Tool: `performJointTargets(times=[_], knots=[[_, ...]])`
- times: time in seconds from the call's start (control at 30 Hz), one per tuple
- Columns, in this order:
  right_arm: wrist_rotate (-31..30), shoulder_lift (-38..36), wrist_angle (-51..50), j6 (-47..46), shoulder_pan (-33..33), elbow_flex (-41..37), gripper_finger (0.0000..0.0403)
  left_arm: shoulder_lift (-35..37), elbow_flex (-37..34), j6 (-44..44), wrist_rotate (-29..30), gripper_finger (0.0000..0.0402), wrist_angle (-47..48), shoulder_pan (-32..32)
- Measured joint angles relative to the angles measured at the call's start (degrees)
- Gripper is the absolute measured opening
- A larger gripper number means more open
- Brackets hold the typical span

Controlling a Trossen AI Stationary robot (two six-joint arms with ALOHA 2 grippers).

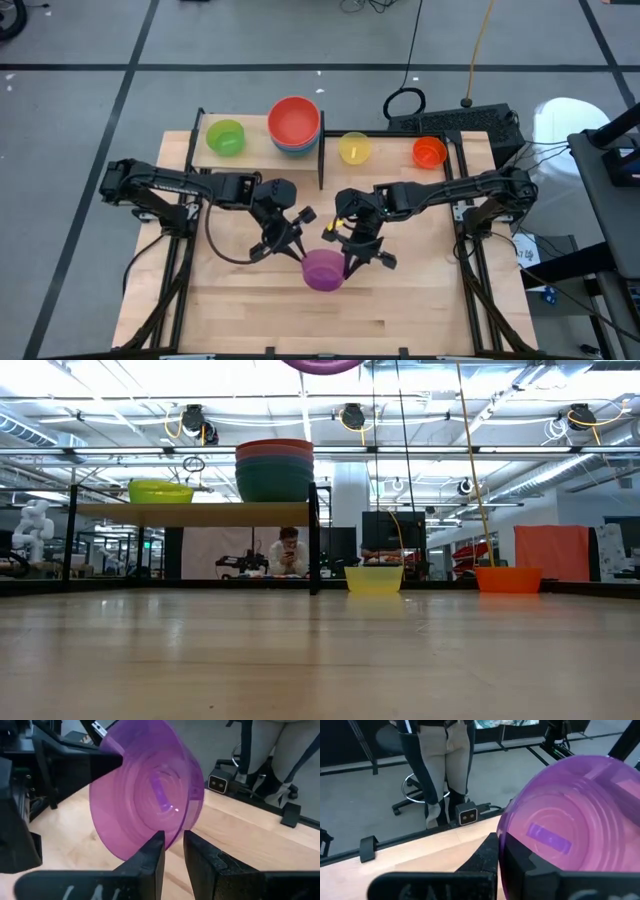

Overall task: Place and stack bowls onto a shelf
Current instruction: Stack the purple bowl on top of the green bowl on the shelf

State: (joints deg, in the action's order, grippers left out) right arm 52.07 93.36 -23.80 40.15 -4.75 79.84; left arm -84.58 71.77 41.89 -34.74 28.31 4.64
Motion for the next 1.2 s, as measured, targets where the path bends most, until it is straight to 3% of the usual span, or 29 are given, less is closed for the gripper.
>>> performJointTargets(times=[0.57, 0.93, 1.2], knots=[[2.2, 0.0, 0.2, 3.6, 0.2, 0.0, 0.0000, 0.0, 0.0, 2.6, -1.1, 0.0074, -1.6, -0.1], [2.2, 0.0, 1.2, 7.7, 0.2, 0.0, 0.0000, 0.0, 0.0, 1.9, -9.1, 0.0074, -4.5, -1.6], [2.3, 0.0, 1.3, 8.7, 0.2, 0.0, 0.0000, 0.0, 0.0, 2.6, -9.3, 0.0074, -4.8, -1.6]])
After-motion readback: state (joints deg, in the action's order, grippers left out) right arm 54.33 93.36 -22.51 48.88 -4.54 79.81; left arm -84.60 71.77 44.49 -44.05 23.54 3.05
